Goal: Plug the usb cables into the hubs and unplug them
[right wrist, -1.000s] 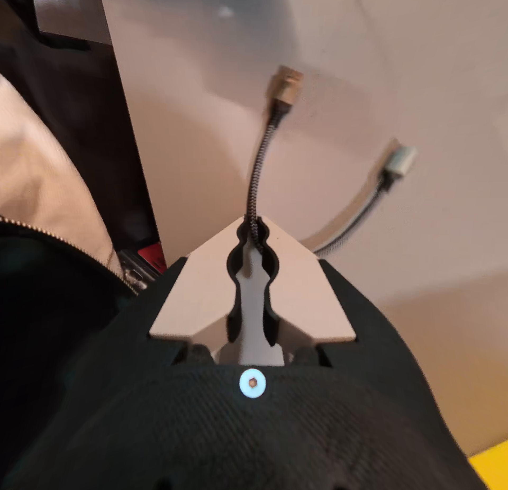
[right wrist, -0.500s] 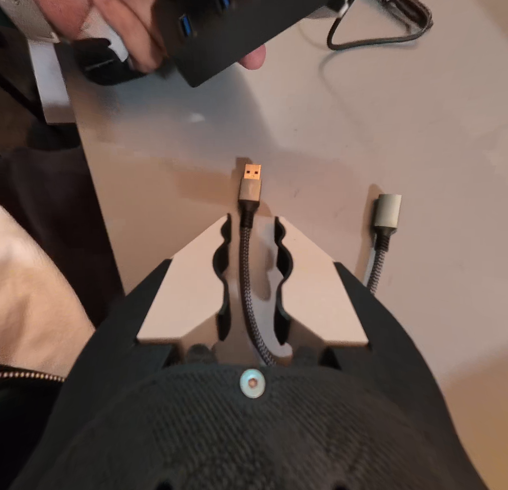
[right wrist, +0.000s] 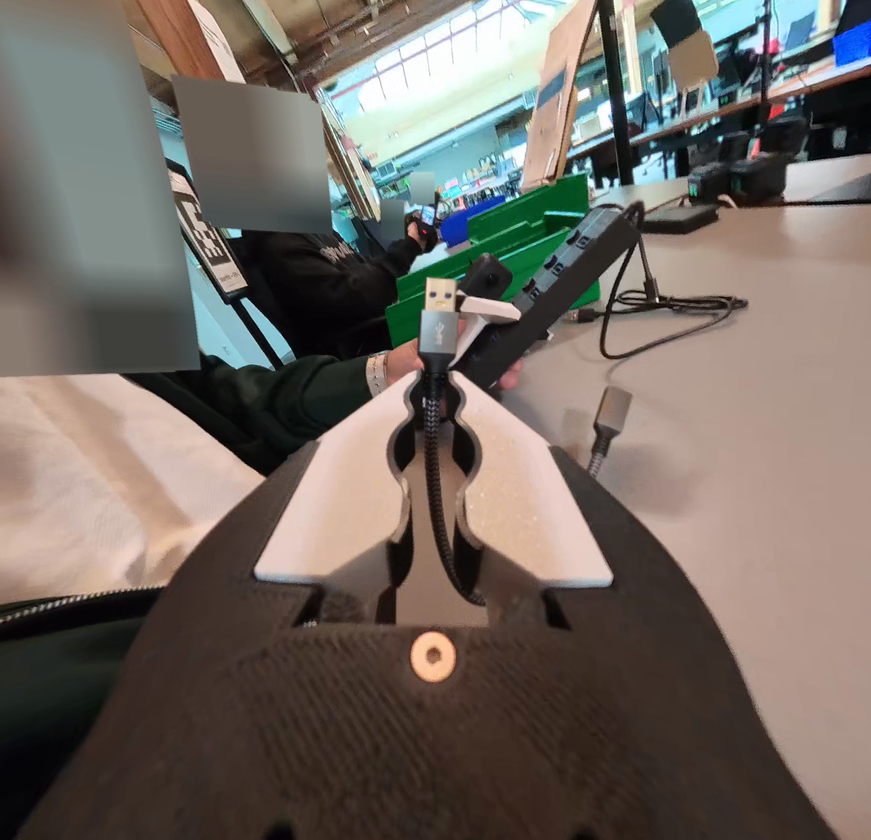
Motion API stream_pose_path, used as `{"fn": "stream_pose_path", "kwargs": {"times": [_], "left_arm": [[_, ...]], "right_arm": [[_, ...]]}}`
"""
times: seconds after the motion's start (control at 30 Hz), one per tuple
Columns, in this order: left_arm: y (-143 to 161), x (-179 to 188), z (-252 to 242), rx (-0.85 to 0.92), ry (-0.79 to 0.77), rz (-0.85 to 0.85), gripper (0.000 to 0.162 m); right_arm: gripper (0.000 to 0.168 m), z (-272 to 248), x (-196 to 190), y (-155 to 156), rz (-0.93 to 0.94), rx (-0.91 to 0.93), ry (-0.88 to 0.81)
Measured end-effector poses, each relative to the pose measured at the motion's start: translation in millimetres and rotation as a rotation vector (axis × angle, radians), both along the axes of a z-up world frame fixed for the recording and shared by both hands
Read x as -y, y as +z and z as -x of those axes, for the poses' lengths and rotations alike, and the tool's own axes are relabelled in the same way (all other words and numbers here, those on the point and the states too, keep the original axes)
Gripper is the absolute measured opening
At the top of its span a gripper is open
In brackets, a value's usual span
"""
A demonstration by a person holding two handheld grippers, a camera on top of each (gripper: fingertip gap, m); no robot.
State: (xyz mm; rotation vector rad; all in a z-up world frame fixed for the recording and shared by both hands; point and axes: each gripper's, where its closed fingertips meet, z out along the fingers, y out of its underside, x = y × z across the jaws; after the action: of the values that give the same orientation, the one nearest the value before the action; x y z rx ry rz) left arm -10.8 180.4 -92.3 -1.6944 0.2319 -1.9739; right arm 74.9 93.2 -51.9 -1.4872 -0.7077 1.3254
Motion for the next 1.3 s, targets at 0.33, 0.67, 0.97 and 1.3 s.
{"fn": "stream_pose_path", "kwargs": {"times": [0.33, 0.67, 0.97, 1.3], "left_arm": [[1.4, 11.8, -8.3, -0.056, -0.040, -0.095, 0.022], [-6.2, 8.7, -11.4, -0.326, 0.096, -0.381, 0.023], [-11.4, 14.6, -18.9, -0.680, 0.222, -0.824, 0.023], [-24.2, 30.1, -32.9, -0.885, 0.195, -1.145, 0.024]], "right_arm": [[0.008, 1.1, 1.7, 1.0, -0.022, 0.014, 0.001], [0.007, -2.9, -18.8, -22.8, 0.101, 0.109, -0.125], [0.007, 11.6, -17.8, -40.3, 0.134, 0.265, -0.172], [0.007, 0.9, -23.4, -38.4, 0.305, 0.146, -0.183]]}}
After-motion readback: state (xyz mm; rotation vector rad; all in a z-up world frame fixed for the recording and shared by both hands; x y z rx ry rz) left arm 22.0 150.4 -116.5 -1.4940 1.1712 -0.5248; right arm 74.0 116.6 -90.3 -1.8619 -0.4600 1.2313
